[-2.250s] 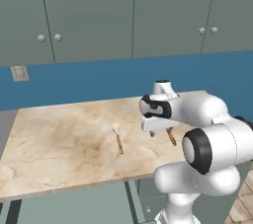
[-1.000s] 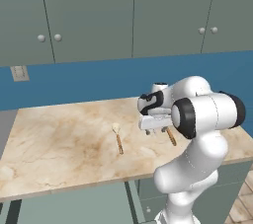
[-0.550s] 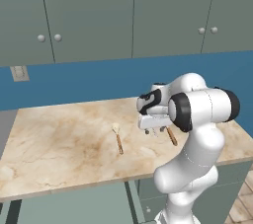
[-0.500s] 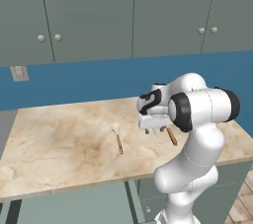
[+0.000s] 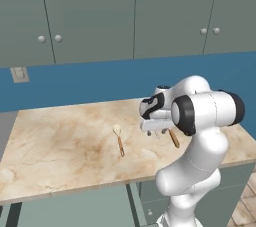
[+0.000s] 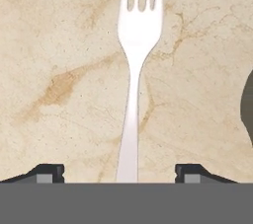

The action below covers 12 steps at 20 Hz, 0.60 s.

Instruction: Organize the utensils by type. Pick up the wooden spoons from the counter and place them in the open cabinet. Then pick up the metallic utensils from the counter and place them in the open drawer.

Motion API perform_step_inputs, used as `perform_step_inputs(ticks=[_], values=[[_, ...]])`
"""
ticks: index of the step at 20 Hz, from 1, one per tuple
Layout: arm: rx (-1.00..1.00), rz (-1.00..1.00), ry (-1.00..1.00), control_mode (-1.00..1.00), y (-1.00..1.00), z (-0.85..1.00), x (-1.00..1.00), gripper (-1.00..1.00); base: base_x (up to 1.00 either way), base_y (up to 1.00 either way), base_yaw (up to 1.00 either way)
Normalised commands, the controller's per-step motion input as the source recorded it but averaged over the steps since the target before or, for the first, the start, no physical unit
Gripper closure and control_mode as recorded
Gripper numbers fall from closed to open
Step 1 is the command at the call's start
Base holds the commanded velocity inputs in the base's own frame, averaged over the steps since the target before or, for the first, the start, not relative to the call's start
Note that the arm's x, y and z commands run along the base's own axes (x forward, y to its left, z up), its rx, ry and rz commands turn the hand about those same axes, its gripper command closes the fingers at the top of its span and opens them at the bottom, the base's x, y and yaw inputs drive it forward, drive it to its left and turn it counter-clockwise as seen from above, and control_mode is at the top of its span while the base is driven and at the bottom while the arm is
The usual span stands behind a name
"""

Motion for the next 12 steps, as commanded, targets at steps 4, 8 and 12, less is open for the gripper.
perform_step_inputs(ticks=[4,8,12], values=[[0.00,0.02,-0.02,-1.00,0.00,-0.51,0.08,-1.00,0.00,0.00,0.00],[0.00,0.02,0.00,-1.00,0.00,-0.61,0.17,1.00,0.00,0.00,0.00],[0.00,0.02,0.00,-1.00,0.00,-0.61,0.12,1.00,0.00,0.00,0.00]])
